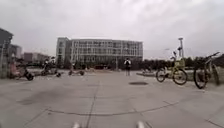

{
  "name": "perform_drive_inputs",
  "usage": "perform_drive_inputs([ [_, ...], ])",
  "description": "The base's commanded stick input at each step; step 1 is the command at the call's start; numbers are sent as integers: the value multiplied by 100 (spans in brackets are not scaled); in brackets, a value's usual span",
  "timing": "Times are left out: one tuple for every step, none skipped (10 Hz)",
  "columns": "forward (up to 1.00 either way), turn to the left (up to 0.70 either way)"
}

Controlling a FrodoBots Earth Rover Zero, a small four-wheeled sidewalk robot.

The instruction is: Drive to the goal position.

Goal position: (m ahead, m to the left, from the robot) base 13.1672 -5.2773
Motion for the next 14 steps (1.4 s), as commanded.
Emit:
perform_drive_inputs([
  [85, 0],
  [85, 0],
  [85, 0],
  [85, 0],
  [85, 0],
  [85, 0],
  [85, 0],
  [85, 0],
  [85, 0],
  [85, 0],
  [85, 0],
  [85, 0],
  [85, 0],
  [85, 0],
])
